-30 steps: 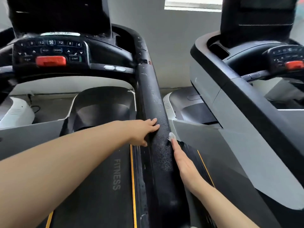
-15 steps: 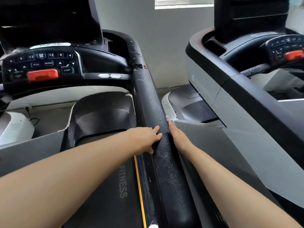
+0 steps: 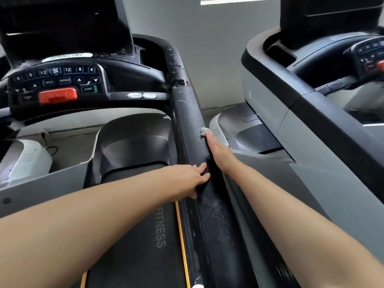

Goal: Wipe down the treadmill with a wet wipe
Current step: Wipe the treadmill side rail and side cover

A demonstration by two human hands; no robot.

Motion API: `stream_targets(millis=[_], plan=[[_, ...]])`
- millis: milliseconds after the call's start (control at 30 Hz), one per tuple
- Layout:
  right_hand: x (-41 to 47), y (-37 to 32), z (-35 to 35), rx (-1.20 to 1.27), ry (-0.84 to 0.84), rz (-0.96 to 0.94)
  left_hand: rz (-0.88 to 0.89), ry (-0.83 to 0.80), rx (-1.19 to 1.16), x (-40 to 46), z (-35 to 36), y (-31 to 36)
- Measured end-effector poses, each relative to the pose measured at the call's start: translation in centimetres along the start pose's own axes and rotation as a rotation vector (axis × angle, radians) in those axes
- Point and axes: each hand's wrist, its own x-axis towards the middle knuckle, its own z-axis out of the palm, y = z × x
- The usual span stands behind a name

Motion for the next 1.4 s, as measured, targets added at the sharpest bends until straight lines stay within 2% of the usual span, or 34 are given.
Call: stream_targets(millis=[100, 233, 367, 567, 733, 1000, 1400], plan=[[-2.7, 0.4, -0.3, -0.144, -0.042, -0.077, -0.001, -0.006, -0.007, 0.2, 0.0, 0.0], [-7.8, 1.9, -0.5, -0.174, -0.088, -0.155, -0.013, 0.002, -0.038, 0.0, 0.2, 0.2], [-4.5, 0.7, -0.8, -0.313, -0.137, -0.171, -0.027, 0.025, -0.077, -0.4, 0.7, 0.5], [1.0, -1.2, -0.2, -0.396, -0.085, -0.135, -0.074, 0.043, -0.085, -0.1, 0.8, 0.9], [0.0, -1.6, -0.2, -0.439, -0.118, -0.141, -0.11, 0.059, -0.082, 0.0, 1.2, 1.2], [-5.4, 1.6, -2.3, -0.389, -0.217, -0.169, -0.108, 0.034, -0.097, 0.0, 0.8, 1.4], [1.2, -0.4, -3.2, -0.499, -0.347, -0.308, -0.203, -0.041, -0.167, -0.2, -0.4, 2.4]])
